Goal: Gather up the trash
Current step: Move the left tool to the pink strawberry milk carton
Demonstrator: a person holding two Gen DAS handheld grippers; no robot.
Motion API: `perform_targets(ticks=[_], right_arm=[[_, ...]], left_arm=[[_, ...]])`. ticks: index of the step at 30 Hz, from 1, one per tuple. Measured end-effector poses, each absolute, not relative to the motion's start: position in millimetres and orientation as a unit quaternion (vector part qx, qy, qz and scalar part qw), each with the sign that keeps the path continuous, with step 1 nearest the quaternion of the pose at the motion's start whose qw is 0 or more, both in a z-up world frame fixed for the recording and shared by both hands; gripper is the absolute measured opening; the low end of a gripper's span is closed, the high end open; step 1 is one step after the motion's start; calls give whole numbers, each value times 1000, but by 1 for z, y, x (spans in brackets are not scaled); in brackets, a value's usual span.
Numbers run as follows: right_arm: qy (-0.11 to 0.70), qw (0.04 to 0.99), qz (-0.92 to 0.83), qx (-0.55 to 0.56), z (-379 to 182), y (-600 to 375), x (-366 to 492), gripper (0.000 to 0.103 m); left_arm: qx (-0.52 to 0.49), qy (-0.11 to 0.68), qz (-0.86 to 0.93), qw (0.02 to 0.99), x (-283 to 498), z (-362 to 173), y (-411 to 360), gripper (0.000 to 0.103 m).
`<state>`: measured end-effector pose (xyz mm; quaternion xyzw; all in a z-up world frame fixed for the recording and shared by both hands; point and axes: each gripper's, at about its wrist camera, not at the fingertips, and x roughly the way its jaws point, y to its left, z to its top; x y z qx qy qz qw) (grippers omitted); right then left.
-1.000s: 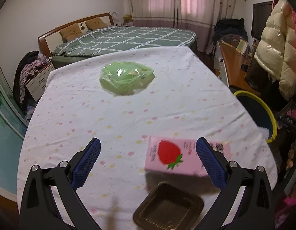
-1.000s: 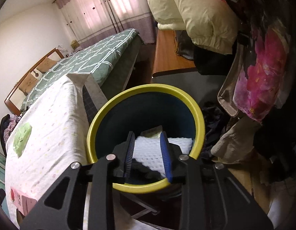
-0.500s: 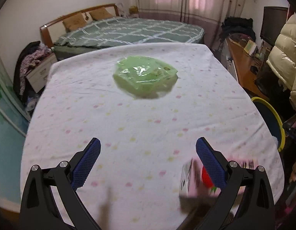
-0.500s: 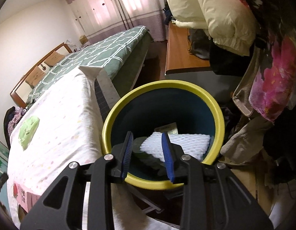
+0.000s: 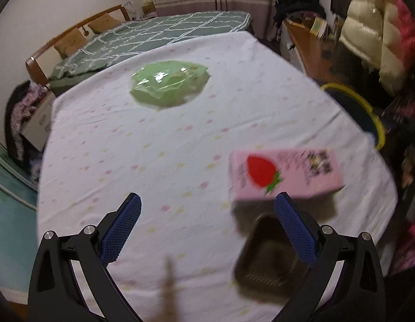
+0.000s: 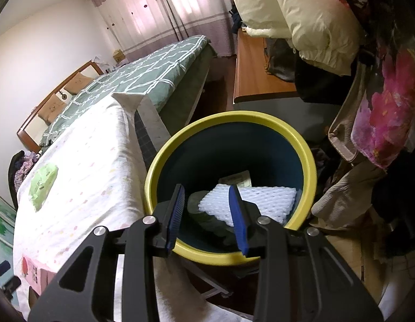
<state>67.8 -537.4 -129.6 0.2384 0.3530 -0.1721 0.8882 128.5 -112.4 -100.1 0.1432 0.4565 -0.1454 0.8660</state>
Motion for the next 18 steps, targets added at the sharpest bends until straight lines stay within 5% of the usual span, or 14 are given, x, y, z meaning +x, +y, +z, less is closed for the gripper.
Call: perform_targets(ticks=[18], right_arm=[[358, 888, -165, 237, -130, -534, 70, 34]], left_arm=[[142, 489, -125, 851, 200, -130, -119, 98]])
